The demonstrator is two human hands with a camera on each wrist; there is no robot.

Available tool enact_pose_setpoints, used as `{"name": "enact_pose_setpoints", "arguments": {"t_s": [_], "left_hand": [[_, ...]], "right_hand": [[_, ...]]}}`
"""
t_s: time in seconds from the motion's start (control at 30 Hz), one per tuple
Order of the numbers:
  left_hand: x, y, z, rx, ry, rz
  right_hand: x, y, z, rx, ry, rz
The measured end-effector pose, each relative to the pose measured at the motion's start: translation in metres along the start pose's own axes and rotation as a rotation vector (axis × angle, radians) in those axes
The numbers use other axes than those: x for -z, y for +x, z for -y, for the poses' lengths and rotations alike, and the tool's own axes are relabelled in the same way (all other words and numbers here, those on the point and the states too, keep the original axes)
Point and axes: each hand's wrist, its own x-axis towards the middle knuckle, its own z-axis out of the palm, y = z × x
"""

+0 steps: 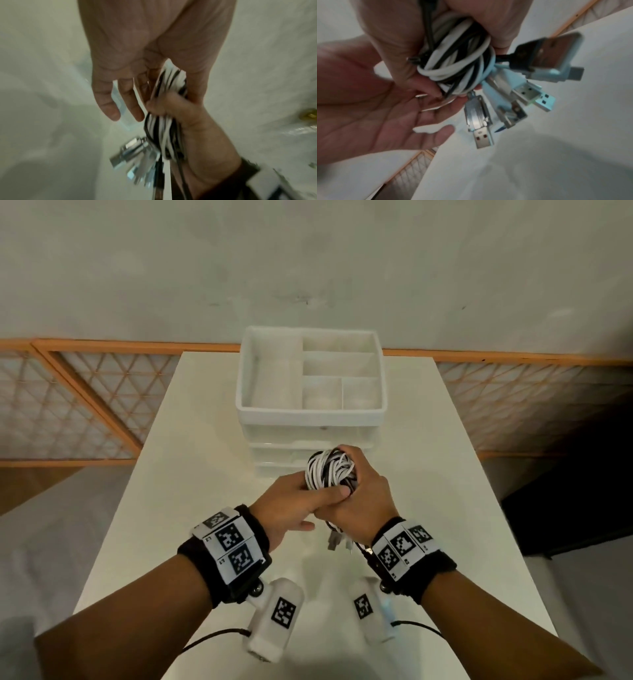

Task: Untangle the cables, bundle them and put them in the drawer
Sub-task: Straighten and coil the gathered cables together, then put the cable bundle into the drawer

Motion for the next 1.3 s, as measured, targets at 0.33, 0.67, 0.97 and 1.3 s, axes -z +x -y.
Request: {"name": "enact_pose_setpoints", "arguments": {"t_s": [0.33, 0.67, 0.97, 1.3], "left_hand": [[0.007, 0.063, -0.005, 0.185, -0.548, -0.229], [-0.002, 0.052, 0.029, 0.235, -0.635, -0.036], [0.027, -0.013, 0.061, 0.203, -0.224, 0.180], [0.062, -0.016, 0.041, -0.220, 1.083, -0.144]], "right_hand": [[0.039, 0.016, -0.036, -0.128, -0.066, -0.109], [0.035, 0.006, -0.024, -0.075, -0.072, -0.095], [0.024, 0.004, 0.025, 0.066, -0.012, -0.018], [-0.012, 0.043, 0.055, 0.111, -0.378, 0.034]]}}
